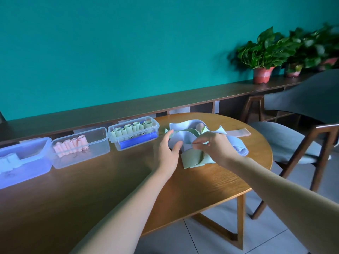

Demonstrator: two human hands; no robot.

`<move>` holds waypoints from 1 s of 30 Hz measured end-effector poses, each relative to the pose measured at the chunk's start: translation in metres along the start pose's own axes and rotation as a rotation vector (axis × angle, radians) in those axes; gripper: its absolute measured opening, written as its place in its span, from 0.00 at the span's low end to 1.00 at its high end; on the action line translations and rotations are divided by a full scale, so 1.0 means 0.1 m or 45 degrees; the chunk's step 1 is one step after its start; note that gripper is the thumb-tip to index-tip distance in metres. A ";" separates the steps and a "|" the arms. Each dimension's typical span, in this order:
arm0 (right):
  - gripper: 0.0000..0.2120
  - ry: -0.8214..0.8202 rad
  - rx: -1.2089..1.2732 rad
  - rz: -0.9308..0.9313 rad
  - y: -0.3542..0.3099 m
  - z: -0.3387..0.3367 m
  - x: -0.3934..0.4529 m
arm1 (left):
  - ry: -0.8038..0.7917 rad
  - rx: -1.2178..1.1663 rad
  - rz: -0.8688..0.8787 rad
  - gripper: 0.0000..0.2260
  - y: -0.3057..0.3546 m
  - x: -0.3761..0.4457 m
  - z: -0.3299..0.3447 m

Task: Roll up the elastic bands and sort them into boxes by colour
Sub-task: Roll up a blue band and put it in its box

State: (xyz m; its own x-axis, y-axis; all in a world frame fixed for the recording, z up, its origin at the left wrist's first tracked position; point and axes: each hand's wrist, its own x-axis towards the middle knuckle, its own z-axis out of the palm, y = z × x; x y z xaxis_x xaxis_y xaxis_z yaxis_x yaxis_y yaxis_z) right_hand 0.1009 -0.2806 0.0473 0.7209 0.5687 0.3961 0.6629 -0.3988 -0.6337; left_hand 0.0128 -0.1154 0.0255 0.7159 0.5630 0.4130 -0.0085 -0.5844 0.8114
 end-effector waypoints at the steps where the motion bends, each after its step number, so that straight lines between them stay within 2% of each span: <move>1: 0.03 -0.004 0.009 0.003 -0.01 -0.01 0.00 | -0.023 -0.012 -0.015 0.21 0.04 0.04 -0.03; 4: 0.05 0.001 0.013 0.035 -0.02 -0.03 0.02 | -0.092 -0.054 -0.099 0.18 0.13 0.14 -0.11; 7: 0.10 0.044 0.006 0.066 -0.03 -0.03 0.04 | -0.147 0.043 -0.172 0.15 0.15 0.21 -0.17; 10: 0.04 0.019 0.052 0.071 -0.06 -0.03 0.03 | -0.170 0.108 -0.208 0.11 0.13 0.22 -0.20; 13: 0.07 -0.031 0.077 0.040 -0.10 -0.03 0.01 | -0.092 0.090 -0.185 0.07 0.14 0.22 -0.28; 16: 0.09 -0.022 0.106 0.054 -0.15 -0.03 0.01 | 0.011 0.057 -0.143 0.06 0.21 0.25 -0.42; 21: 0.06 0.089 0.077 -0.074 -0.33 0.00 0.04 | 0.079 0.056 -0.107 0.02 0.33 0.35 -0.80; 30: 0.06 0.139 0.088 -0.287 -0.90 -0.01 0.15 | 0.199 0.052 -0.012 0.07 0.69 0.32 -1.60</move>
State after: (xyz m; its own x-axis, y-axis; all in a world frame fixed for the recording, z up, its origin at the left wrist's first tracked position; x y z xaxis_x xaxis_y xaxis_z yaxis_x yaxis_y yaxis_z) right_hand 0.0523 -0.2376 0.1109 0.5763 0.5551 0.5998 0.7968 -0.2184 -0.5635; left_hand -0.0761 -0.0442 0.1604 0.5984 0.6507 0.4676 0.0280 -0.6002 0.7994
